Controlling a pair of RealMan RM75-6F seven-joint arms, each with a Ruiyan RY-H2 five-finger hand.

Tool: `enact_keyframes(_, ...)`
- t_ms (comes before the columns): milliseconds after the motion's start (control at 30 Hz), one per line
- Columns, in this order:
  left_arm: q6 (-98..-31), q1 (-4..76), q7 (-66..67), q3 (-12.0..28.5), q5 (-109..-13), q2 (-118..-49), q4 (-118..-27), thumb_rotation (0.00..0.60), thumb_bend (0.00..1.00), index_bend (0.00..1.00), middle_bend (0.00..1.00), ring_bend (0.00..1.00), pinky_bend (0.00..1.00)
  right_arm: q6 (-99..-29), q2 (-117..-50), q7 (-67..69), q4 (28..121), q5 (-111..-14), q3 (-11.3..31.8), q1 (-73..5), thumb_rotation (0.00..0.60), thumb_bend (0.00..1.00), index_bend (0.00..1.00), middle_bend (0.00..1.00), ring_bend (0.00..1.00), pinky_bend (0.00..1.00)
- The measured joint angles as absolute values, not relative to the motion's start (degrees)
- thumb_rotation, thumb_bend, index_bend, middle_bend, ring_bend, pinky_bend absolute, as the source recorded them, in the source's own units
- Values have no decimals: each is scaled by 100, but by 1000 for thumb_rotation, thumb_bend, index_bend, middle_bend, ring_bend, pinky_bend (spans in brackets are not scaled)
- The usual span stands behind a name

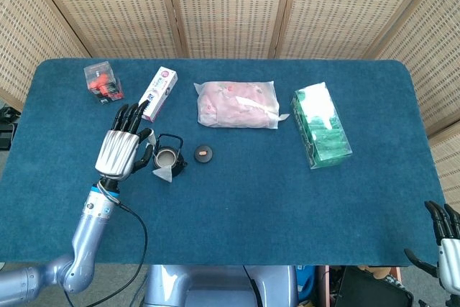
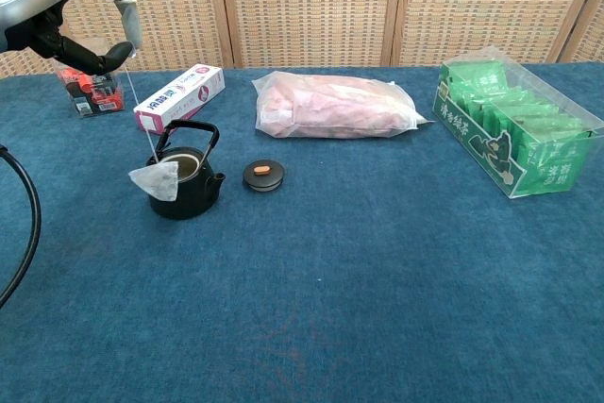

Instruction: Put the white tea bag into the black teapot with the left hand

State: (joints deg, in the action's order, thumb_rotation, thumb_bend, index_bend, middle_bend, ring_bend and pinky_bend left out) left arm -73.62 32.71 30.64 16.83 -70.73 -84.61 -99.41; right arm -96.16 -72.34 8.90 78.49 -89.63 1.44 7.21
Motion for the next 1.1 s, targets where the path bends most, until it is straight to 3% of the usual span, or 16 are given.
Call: enact_keyframes(1100,-7240,3726,3129,1894,-6715,-8434,-9821,600,490,620,0,0,0,-9535,-7243,891,7853,-8903,153,711,600,8,118,206,73,157)
